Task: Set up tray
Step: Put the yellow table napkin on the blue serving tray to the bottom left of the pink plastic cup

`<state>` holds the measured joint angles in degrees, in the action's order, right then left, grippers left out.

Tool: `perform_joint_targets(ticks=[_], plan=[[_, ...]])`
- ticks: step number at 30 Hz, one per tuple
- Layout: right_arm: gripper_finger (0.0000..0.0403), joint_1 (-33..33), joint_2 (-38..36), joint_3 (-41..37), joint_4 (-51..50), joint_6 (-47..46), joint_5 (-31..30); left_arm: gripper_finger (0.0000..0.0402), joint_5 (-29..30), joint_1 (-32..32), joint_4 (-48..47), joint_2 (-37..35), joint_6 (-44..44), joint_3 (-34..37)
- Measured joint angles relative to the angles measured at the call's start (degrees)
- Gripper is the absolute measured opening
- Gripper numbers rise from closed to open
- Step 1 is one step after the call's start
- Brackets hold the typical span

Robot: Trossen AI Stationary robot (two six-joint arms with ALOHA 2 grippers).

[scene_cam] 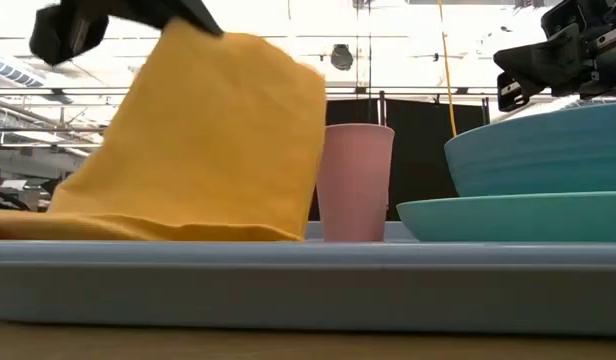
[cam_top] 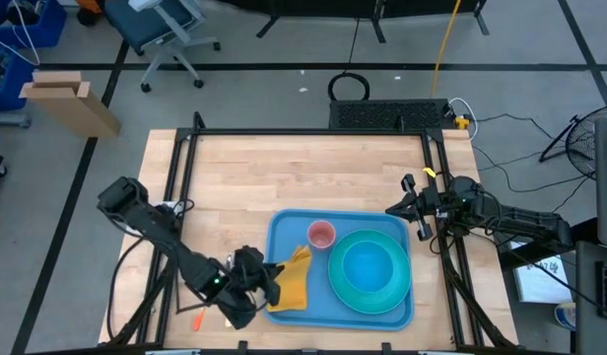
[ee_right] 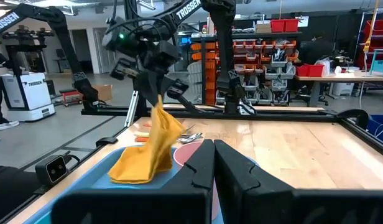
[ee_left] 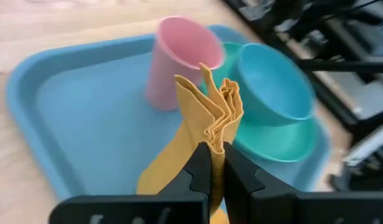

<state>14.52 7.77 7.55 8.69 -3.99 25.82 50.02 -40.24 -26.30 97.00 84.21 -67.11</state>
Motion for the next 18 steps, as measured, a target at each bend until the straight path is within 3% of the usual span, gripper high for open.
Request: perform_joint_targets(ticks=[9,18], plan=[[0.0,0.0,0.0,0.0,0.1,0.1,-0.1,0.0014,-6.6,4.7,-7.0,1.3,-2.6,0.0],[0.0,0.0,0.0,0.0,0.1,0.3,-0.2,0.0014,-12.9,11.8,-5.8,1.3,-11.1,2.7]])
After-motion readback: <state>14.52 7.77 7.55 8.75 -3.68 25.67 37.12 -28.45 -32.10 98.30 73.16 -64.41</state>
